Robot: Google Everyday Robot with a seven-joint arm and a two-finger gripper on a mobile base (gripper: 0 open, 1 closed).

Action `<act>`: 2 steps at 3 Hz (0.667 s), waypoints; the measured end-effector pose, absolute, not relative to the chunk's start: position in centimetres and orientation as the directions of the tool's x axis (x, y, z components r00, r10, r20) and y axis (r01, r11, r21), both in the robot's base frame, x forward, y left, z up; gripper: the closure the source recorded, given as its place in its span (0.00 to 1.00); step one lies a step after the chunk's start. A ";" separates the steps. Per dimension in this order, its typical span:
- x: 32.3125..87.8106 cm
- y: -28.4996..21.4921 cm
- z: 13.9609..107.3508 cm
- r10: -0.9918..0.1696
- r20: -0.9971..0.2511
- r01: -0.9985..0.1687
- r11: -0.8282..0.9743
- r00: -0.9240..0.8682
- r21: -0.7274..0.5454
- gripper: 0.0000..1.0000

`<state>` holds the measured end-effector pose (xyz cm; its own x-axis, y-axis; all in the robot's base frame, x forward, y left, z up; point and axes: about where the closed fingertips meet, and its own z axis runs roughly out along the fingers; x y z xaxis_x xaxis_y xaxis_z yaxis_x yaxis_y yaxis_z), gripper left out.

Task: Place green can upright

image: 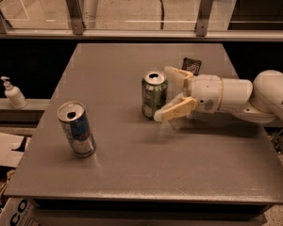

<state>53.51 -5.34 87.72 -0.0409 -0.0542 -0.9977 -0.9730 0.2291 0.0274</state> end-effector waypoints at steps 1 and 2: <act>54.2 -7.0 88.6 -0.066 -0.997 -0.975 0.223 -0.030 0.014 0.00; 54.4 -9.8 89.3 -0.112 -0.994 -0.977 0.213 -0.020 -0.005 0.00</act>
Offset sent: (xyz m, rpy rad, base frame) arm 0.0097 -0.0881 0.0219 -0.1191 -0.0292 0.0267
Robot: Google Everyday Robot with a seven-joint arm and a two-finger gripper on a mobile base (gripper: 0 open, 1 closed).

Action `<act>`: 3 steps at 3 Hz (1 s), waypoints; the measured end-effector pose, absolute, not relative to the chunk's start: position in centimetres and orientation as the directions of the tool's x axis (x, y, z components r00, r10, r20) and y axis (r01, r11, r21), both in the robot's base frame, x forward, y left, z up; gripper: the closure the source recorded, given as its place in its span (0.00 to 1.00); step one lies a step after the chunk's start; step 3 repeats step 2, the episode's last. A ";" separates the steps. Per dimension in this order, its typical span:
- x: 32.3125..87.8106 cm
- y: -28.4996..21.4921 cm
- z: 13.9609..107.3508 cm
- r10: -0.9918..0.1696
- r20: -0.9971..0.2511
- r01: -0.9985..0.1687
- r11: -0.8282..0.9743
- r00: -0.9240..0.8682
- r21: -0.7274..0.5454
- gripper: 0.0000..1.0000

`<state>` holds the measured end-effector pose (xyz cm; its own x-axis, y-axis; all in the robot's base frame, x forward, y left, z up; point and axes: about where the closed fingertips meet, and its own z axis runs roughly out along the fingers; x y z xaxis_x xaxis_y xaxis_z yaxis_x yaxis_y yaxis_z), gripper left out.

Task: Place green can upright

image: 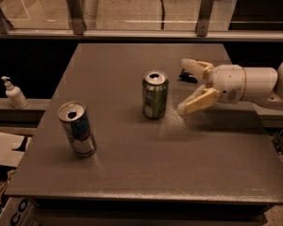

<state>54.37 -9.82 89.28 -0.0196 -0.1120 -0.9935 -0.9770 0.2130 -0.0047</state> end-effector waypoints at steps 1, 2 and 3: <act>53.9 -13.5 89.7 -0.164 -0.986 -0.977 0.213 -0.016 -0.019 0.00; 53.9 -13.5 89.7 -0.164 -0.986 -0.977 0.213 -0.016 -0.019 0.00; 53.9 -13.5 89.7 -0.164 -0.986 -0.977 0.213 -0.016 -0.019 0.00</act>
Offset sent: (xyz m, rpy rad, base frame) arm -0.0029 -0.0273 0.0026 -0.0389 -0.0016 -0.0042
